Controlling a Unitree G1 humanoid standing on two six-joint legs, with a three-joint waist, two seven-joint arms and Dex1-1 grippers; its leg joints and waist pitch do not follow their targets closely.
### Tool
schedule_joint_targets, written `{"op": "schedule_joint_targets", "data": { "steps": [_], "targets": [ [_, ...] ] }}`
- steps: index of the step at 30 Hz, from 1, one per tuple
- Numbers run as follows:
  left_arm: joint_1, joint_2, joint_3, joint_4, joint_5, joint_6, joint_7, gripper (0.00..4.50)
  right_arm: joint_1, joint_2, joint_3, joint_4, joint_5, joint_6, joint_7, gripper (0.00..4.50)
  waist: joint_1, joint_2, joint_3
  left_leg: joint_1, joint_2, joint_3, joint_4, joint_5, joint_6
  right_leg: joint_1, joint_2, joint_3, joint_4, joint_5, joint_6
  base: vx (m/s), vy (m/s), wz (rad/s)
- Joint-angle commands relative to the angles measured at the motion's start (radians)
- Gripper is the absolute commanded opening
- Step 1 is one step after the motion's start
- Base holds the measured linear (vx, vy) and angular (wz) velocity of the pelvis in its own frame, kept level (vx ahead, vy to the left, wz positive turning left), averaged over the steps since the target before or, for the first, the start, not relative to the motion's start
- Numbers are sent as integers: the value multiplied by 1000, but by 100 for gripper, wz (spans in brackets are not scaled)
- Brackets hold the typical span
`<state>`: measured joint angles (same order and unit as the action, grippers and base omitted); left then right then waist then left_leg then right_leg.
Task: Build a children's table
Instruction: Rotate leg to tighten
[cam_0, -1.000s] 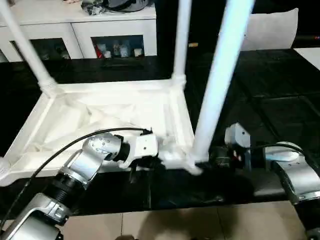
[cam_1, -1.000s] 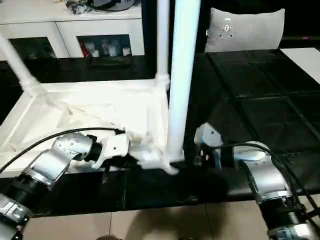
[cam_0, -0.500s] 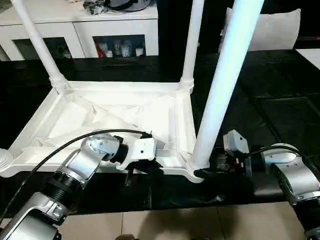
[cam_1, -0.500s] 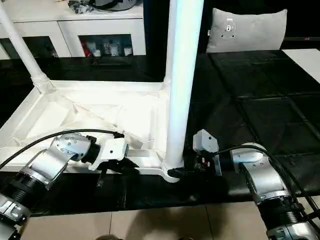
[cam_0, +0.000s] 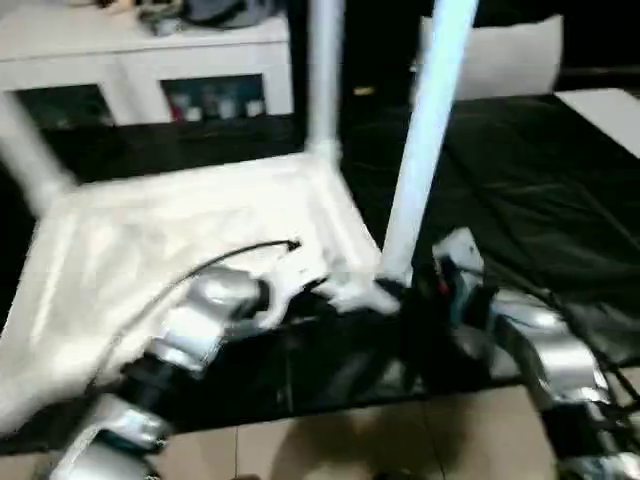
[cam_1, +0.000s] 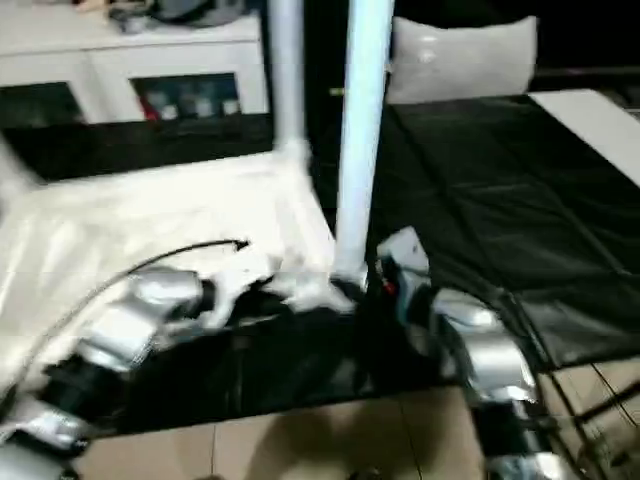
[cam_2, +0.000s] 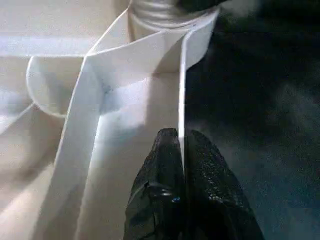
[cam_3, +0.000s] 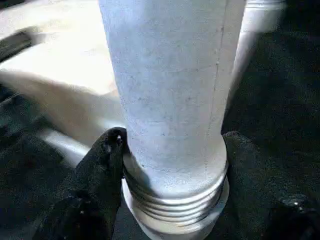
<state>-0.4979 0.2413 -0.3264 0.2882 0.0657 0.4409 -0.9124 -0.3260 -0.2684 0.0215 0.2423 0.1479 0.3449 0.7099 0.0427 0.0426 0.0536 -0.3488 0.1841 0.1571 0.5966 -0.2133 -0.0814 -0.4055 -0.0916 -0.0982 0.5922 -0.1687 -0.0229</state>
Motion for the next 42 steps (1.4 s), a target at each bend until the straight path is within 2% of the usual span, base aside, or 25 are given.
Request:
{"op": "schedule_joint_targets", "data": {
  "steps": [1, 2, 4, 5, 8, 10, 11, 16, 18, 21, 24, 27, 29, 32, 36, 37, 38, 42],
  "targets": [
    [-9, -70, 3, -27, -11, 36, 101, 0, -24, 75, 52, -1, -1, 28, -65, 265, 8, -16, -54, -14, 26, -6, -76, -162, 55, 56, -55, 43, -95, -437, -114, 0, 0, 0],
    [-13, -105, 12, -23, 2, 51, 158, 0, -30, 107, 50, 23, -40, 14, -146, 265, 7, -15, -56, -13, 27, -4, -74, -148, 59, 54, -55, 44, -92, -411, -124, 0, 0, 0],
    [-11, -121, 14, -34, 9, 66, 174, 0, -28, 120, 53, 22, -60, 6, -174, 265, 7, -16, -56, -17, 25, -4, -74, -128, 65, 58, -54, 43, -90, -386, -129, 0, 0, 0],
    [-9, -129, 18, -39, 11, 75, 183, 0, -24, 129, 48, 19, -50, 6, -171, 321, 9, -16, -58, -15, 25, -3, -73, -117, 73, 58, -55, 44, -89, -365, -130, 0, 0, 0],
    [-7, -121, 7, -44, 17, 60, 171, 0, -8, 129, 44, -4, -30, -4, -148, 334, 10, -10, -60, -18, 28, -5, -73, -101, 89, 61, -53, 45, -81, -298, -154, 0, 0, 0],
    [-1, -100, -7, -50, 23, 39, 150, 0, -5, 123, 30, -13, -11, -8, -138, 356, 9, -11, -60, -18, 31, -5, -73, -102, 93, 62, -53, 46, -78, -269, -164, 0, 0, 0],
    [5, -85, -13, -53, 21, 24, 135, 0, -1, 109, 25, -22, -2, -11, -120, 367, 9, -6, -62, -17, 31, -6, -73, -106, 93, 64, -54, 45, -76, -260, -172, 0, 0, 0],
    [17, -41, -28, -48, 12, -35, 81, 0, 20, 41, 34, -49, -1, -49, -31, 401, 11, -9, -63, -17, 31, -3, -71, -113, 101, 66, -54, 47, -76, -250, -178, 0, 0, 0],
    [16, -10, -39, -38, 13, -61, 41, 0, 24, -1, 31, -46, -2, -87, 17, 423, 13, -8, -63, -18, 32, -3, -71, -113, 102, 65, -56, 47, -76, -257, -181, 0, 0, 0],
    [14, 12, -48, -28, 16, -91, 12, 0, 26, -33, 36, -45, 1, -100, 66, 446, 19, -10, -64, -16, 33, -4, -70, -115, 104, 65, -56, 46, -76, -270, -177, 0, 0, 0],
    [11, 92, -83, -14, 4, -207, -129, 0, 19, -134, 48, -43, 33, -122, 232, 446, 25, -12, -65, -14, 33, -3, -69, -121, 111, 65, -57, 47, -75, -277, -175, 0, 0, 0],
    [11, 124, -97, -14, -3, -247, -192, 0, 8, -171, 59, -33, 31, -139, 294, 446, 33, -14, -65, -12, 37, -1, -68, -108, 117, 62, -57, 50, -70, -250, -189, 0, 0, 0],
    [7, 157, -115, -14, -3, -273, -242, 0, -2, -207, 75, -17, 27, -162, 362, 446, 42, -12, -65, -9, 39, 0, -68, -106, 116, 59, -58, 50, -68, -251, -192, 0, 0, 0],
    [-6, 202, -140, 2, 1, -329, -316, 0, -20, -256, 103, -3, 50, -188, 489, 446, 54, -16, -67, -11, 42, 0, -67, -98, 122, 62, -58, 51, -60, -213, -210, 0, 0, 0],
    [-18, 226, -156, 13, -6, -368, -377, 0, -29, -281, 132, 11, 46, -220, 548, 446, 58, -18, -66, -11, 40, 1, -66, -101, 118, 63, -59, 50, -61, -235, -207, 0, 0, 0],
    [-20, 230, -158, 15, -8, -376, -390, 0, -29, -287, 140, 10, 44, -219, 563, 429, 59, -18, -66, -11, 40, 1, -66, -103, 116, 63, -60, 50, -61, -241, -205, 0, 0, 0],
    [-24, 236, -163, 16, -8, -381, -412, 0, -25, -297, 154, 7, 53, -205, 607, 418, 61, -23, -66, -10, 40, 1, -66, -104, 115, 63, -60, 50, -61, -259, -200, 0, 0, 0],
    [-31, 241, -167, 24, -12, -397, -429, 0, -22, -306, 169, 12, 55, -198, 642, 398, 66, -22, -66, -10, 44, 1, -66, -97, 114, 60, -60, 51, -61, -257, -199, 0, 0, 0]
  ]
}}
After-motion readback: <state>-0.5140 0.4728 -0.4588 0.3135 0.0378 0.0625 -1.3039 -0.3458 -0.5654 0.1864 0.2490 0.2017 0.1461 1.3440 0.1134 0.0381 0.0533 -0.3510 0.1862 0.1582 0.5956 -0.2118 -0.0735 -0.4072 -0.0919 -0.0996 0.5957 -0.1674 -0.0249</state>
